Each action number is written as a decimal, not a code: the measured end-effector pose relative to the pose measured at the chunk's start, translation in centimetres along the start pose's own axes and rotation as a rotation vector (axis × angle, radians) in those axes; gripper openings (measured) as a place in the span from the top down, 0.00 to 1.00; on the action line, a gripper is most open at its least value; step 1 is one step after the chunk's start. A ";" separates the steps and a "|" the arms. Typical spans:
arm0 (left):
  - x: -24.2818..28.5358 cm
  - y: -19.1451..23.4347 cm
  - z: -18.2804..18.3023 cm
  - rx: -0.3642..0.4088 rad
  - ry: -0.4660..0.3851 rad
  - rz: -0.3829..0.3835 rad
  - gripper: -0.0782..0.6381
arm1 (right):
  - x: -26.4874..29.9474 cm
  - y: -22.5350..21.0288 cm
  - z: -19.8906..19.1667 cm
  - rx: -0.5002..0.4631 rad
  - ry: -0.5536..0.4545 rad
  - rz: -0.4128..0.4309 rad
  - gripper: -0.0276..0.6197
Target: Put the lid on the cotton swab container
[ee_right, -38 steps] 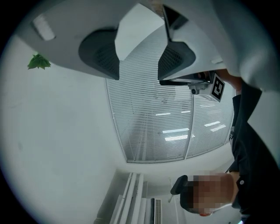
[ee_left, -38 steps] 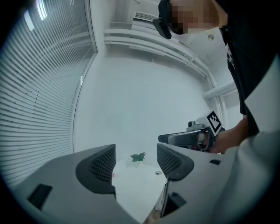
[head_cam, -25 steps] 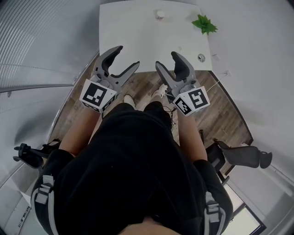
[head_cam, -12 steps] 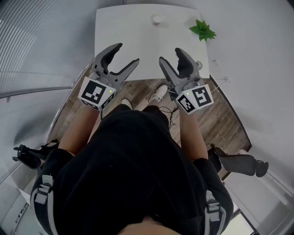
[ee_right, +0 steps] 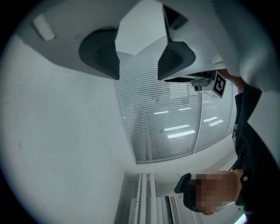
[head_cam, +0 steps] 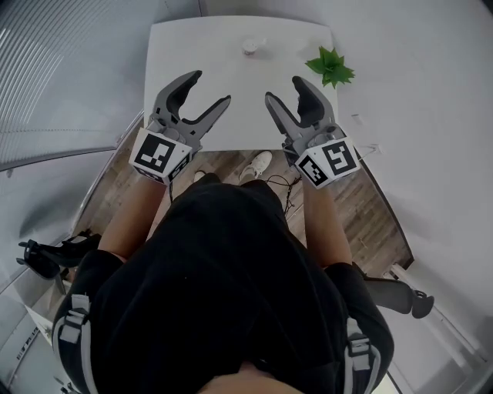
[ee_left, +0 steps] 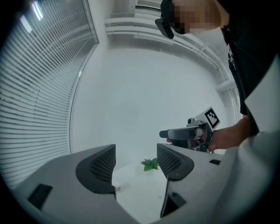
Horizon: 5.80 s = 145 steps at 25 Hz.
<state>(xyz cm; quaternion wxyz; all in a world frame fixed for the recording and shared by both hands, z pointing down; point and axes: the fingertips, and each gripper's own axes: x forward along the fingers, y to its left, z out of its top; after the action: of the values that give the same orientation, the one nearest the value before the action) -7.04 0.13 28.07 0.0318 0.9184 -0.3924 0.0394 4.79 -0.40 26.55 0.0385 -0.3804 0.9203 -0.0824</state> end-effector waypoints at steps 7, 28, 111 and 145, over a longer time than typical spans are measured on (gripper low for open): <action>5.3 -0.2 0.7 -0.004 -0.001 0.049 0.49 | 0.6 -5.4 1.1 0.001 0.014 0.052 0.54; 15.3 0.5 -2.5 0.014 0.060 0.229 0.49 | 3.2 -14.8 -1.1 0.052 0.070 0.201 0.55; 29.7 13.6 -35.1 -0.094 0.362 0.125 0.55 | 20.0 -28.9 -28.2 0.475 0.273 -0.009 0.73; 30.2 13.9 -35.1 -0.095 0.347 0.126 0.55 | 21.4 -23.6 -30.5 0.303 0.397 0.175 0.77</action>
<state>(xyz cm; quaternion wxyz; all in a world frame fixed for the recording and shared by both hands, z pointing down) 2.08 -28.00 66.29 0.1398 0.8689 -0.4391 0.1805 1.95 -28.22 60.64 -0.0793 -0.2659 0.9164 -0.2885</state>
